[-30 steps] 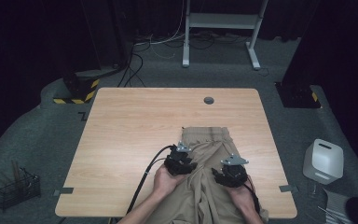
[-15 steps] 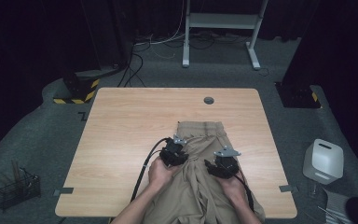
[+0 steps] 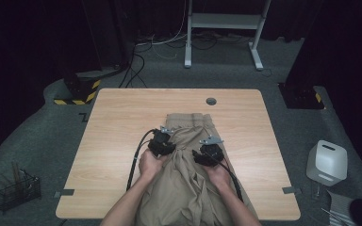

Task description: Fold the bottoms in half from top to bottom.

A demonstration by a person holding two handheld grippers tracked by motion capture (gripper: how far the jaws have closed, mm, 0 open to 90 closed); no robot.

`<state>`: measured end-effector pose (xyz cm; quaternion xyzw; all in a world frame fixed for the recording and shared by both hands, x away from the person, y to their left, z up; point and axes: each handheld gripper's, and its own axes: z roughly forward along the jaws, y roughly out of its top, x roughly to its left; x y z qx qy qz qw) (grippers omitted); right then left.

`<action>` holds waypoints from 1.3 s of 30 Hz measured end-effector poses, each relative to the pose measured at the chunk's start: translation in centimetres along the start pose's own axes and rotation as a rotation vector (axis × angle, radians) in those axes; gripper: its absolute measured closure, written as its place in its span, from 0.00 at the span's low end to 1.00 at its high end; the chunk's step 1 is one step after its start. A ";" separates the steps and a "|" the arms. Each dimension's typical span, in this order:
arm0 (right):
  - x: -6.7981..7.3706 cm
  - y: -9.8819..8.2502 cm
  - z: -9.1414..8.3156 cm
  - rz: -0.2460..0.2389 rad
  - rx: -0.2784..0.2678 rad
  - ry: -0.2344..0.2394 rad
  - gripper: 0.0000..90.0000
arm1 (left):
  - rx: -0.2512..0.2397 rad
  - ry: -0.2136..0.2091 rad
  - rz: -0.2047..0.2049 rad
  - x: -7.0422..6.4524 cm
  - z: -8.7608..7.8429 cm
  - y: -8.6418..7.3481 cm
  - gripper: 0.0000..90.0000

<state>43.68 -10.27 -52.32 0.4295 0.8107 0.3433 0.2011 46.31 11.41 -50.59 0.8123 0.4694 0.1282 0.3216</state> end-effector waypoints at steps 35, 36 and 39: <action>-1.9 -3.6 -4.0 0.017 0.005 -0.009 0.51 | -0.113 -0.261 0.023 -3.8 -5.5 1.7 0.97; -1.8 -3.6 -4.0 0.016 0.005 -0.009 0.51 | -0.106 -0.266 0.033 -4.3 -5.1 2.0 0.97; -1.8 -3.5 -4.2 0.019 0.016 0.008 0.51 | -0.035 -0.237 0.076 -6.1 -2.4 2.1 0.97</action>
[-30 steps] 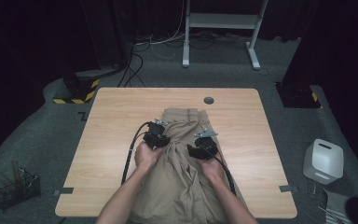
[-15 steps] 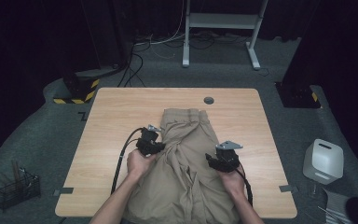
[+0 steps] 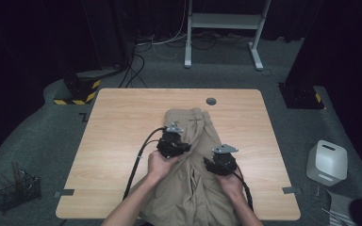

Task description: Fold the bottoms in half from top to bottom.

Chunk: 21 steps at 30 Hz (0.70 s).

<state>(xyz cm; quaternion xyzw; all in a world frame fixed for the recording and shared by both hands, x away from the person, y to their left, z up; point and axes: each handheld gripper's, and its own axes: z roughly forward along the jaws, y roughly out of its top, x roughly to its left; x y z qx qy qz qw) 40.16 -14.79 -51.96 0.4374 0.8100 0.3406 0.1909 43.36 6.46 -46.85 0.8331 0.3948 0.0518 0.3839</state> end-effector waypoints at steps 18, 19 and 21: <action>1.2 -0.2 0.1 -0.039 -0.002 0.030 0.49 | 0.109 0.241 -0.051 6.5 1.4 -1.0 0.97; 1.5 0.3 0.6 -0.043 -0.006 0.030 0.49 | 0.101 0.244 -0.076 6.9 0.7 -0.6 0.97; 1.9 0.7 1.0 -0.036 -0.004 0.026 0.49 | 0.078 0.219 -0.088 6.7 0.1 -0.4 0.97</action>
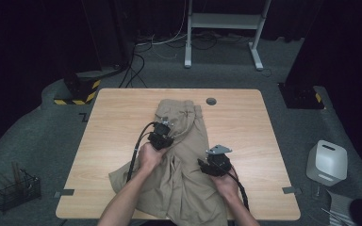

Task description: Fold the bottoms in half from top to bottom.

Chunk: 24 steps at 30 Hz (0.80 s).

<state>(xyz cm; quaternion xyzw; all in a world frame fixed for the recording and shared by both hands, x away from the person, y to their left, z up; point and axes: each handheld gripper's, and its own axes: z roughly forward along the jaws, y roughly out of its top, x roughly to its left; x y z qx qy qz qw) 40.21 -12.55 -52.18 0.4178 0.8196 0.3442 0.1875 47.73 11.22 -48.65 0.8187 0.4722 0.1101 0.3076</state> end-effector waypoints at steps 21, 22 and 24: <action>0.1 0.1 0.4 0.010 -0.019 0.000 0.49 | -0.002 -0.155 0.104 -6.8 2.4 1.7 0.78; 0.1 0.1 0.4 0.008 -0.019 -0.001 0.49 | -0.017 -0.154 0.113 -6.9 1.9 1.6 0.73; 0.1 0.1 0.3 0.010 -0.021 -0.004 0.49 | -0.041 -0.168 0.136 -6.9 0.9 1.6 0.62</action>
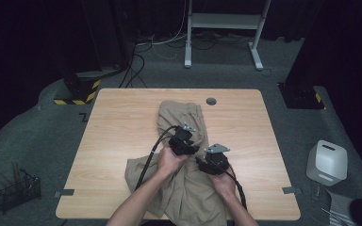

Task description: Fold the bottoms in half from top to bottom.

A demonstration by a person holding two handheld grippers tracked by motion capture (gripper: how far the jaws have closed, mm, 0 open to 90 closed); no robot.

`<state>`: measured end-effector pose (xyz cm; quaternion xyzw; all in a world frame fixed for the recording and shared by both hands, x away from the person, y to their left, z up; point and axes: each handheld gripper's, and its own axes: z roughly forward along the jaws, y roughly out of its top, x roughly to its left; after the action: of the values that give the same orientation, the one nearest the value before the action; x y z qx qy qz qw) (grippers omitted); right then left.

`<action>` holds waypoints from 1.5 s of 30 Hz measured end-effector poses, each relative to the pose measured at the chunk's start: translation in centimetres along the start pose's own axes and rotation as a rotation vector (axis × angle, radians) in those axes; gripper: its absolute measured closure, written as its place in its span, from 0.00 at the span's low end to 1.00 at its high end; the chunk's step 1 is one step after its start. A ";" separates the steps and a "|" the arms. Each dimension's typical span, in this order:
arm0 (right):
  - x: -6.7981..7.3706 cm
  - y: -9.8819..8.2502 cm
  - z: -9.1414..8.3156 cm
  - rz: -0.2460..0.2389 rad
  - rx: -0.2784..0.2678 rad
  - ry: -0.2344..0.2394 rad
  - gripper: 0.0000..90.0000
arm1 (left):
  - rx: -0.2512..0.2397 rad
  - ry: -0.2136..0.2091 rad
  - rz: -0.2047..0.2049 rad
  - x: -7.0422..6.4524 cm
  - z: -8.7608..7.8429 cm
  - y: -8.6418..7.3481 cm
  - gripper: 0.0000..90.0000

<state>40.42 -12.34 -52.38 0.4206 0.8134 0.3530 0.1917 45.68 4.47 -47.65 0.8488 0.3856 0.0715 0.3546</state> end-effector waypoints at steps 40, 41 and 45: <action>2.2 2.3 2.6 -0.033 -0.004 0.016 0.54 | -0.015 0.325 -0.152 8.2 -5.7 -9.7 0.88; 2.2 2.3 2.6 -0.033 -0.004 0.016 0.54 | -0.015 0.325 -0.152 8.2 -5.7 -9.7 0.91; 2.3 3.2 3.5 -0.022 -0.005 0.008 0.53 | -0.034 0.297 -0.227 9.2 -6.6 -9.5 0.94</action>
<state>43.01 -7.75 -52.43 0.4097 0.8179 0.3545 0.1936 43.72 18.89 -50.39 0.7740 0.5256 0.1620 0.3137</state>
